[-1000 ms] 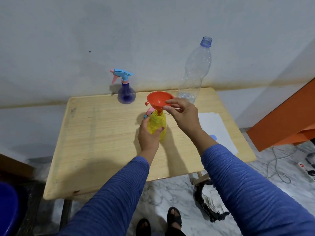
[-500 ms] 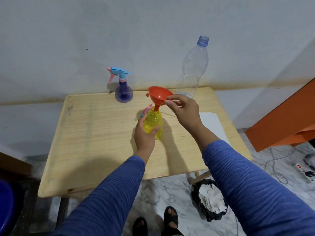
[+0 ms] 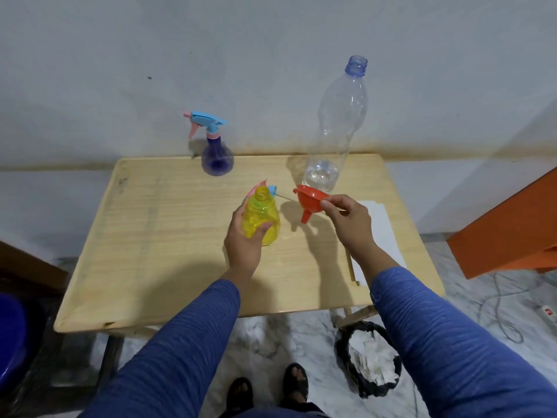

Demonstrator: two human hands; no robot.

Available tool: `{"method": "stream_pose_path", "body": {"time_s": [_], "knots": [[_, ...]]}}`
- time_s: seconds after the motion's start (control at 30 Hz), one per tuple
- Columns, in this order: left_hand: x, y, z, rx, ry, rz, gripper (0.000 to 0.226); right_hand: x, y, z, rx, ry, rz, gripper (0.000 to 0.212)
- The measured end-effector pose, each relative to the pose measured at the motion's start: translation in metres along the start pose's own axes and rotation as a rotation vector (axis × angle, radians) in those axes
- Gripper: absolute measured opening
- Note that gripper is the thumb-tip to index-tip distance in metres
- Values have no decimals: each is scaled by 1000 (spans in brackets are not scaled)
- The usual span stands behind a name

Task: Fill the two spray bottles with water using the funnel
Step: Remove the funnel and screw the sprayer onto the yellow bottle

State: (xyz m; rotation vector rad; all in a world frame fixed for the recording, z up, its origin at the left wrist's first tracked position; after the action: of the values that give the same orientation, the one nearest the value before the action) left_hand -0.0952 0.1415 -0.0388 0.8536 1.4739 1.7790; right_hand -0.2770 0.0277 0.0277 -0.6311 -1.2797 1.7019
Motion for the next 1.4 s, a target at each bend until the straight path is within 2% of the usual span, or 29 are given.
{"method": "stream_pose_path", "body": {"time_s": [0.17,0.5,0.7,0.83,0.93,1.0,1.1,1.2,1.4], "knots": [[1,-3,-5,2,41,-6,68,-2,37,6,34,-90,-77,4],[2,0,-8,35,75,44,69,-22,58,4,110,-259,-137,7],[3,6,-7,-34,78,68,67,-35,43,7,469,-269,-146,36],[4,8,-5,-78,52,52,78,-53,20,-4,656,-271,40,39],[2,5,-4,-99,52,46,87,-79,5,-28,624,-430,184,39],[0,1,-4,-83,59,49,83,-99,-1,-49,654,-533,220,41],[-2,-4,-4,-64,81,57,68,-128,-2,-78,680,-625,209,46],[-2,-4,-3,-64,83,74,65,-151,12,-99,693,-671,163,50],[-4,-6,-4,-57,76,88,64,-171,23,-110,712,-632,118,42]]}}
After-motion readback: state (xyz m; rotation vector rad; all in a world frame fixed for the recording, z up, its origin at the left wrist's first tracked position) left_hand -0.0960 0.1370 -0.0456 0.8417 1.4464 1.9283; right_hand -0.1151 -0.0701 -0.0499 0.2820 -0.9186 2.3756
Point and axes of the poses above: each hand's wrist, its own x-axis away from the middle knuckle, its own z-axis out of the back of the hand, y = z × x, the point moved 3 cm from there along -x, towards the middle knuckle, and after that the axes turned 14 degrees about -y, right-handed, at the moved point
